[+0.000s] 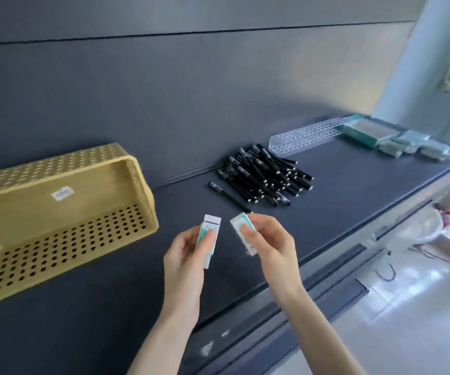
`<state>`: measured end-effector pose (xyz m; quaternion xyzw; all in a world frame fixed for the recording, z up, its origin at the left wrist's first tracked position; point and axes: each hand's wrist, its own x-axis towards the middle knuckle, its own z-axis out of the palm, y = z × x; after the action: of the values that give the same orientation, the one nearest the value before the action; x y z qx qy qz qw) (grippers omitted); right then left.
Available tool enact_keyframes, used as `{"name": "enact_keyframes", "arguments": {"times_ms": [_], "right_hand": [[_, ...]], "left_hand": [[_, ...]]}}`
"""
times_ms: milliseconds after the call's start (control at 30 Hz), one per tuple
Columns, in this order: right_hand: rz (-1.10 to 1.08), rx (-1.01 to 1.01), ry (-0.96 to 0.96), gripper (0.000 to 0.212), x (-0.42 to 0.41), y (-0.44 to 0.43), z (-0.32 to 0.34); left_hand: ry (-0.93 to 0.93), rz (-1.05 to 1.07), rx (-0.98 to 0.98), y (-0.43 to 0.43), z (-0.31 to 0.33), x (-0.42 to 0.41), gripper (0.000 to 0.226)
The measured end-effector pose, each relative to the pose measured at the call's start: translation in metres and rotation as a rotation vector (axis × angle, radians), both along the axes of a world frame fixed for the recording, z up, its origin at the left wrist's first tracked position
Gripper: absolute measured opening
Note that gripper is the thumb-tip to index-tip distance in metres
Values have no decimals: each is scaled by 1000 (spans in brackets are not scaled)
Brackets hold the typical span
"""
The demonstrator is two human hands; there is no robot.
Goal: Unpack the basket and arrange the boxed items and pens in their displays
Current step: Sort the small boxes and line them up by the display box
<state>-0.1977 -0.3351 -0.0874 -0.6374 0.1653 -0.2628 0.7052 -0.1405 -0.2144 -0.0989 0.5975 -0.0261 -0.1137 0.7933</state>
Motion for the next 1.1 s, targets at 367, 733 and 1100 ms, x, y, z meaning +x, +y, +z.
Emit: {"name": "enact_keyframes", "arguments": {"times_ms": [367, 733, 1100], "right_hand": [[-424, 26, 33, 15, -177, -226, -17], [-504, -33, 7, 12, -173, -439, -25], [-394, -128, 77, 15, -94, -608, -20]], "left_hand": [[53, -347, -46, -263, -15, -144, 15], [-22, -378, -46, -480, -16, -130, 18], [-209, -132, 160, -626, -9, -74, 25]]}}
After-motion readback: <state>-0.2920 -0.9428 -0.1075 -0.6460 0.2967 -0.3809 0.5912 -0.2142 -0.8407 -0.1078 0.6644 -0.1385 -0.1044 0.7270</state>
